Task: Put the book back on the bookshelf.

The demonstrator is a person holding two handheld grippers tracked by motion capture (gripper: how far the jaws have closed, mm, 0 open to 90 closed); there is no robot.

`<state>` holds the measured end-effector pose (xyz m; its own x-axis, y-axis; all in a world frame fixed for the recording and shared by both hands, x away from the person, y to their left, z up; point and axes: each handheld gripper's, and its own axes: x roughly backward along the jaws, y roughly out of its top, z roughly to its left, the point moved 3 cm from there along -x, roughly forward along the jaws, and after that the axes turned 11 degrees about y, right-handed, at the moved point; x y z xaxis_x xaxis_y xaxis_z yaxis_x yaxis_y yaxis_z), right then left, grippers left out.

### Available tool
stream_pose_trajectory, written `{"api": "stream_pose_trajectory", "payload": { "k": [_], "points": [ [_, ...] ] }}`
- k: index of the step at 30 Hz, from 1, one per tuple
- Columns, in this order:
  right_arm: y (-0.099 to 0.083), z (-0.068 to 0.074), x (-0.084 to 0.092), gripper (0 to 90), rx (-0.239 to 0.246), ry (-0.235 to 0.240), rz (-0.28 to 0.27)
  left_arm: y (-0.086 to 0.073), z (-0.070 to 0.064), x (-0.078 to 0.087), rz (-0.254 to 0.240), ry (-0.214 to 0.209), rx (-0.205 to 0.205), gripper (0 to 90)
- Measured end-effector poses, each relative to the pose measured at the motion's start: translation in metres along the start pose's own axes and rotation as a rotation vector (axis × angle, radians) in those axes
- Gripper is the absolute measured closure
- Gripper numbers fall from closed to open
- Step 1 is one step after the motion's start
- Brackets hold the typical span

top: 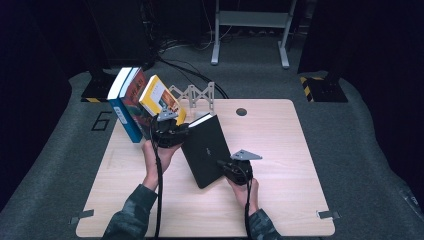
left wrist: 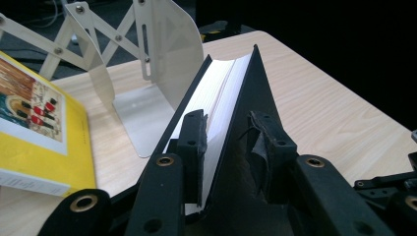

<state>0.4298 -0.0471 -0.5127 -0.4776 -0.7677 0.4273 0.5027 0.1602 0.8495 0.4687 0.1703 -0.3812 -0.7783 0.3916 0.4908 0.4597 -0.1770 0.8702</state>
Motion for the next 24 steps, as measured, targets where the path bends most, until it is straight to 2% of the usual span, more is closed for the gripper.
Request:
{"api": "stream_pose_trajectory", "payload": {
  "k": [6, 9, 12, 16, 19, 24],
  "points": [
    [0.002, -0.001, -0.005, 90.0, 0.006, -0.011, -0.013, 0.003, -0.002, 0.003, -0.016, -0.010, -0.011, 68.4],
    [0.002, -0.002, -0.006, 90.0, 0.008, -0.010, -0.015, 0.005, -0.006, 0.006, -0.024, -0.016, -0.029, 68.6],
    [0.002, -0.002, -0.008, 90.0, -0.004, -0.013, -0.025, 0.006, -0.009, 0.007, -0.024, 0.002, -0.054, 68.7],
    [0.002, -0.004, -0.009, 90.0, 0.004, -0.017, -0.027, 0.006, -0.009, 0.009, -0.025, -0.007, -0.058, 68.7],
    [0.003, -0.003, -0.012, 85.9, 0.009, -0.023, -0.040, 0.006, -0.010, 0.010, -0.029, -0.004, -0.062, 68.7],
    [0.004, -0.005, -0.015, 90.0, -0.001, -0.026, -0.048, 0.007, -0.014, 0.012, -0.039, -0.027, -0.071, 68.9]
  ]
}}
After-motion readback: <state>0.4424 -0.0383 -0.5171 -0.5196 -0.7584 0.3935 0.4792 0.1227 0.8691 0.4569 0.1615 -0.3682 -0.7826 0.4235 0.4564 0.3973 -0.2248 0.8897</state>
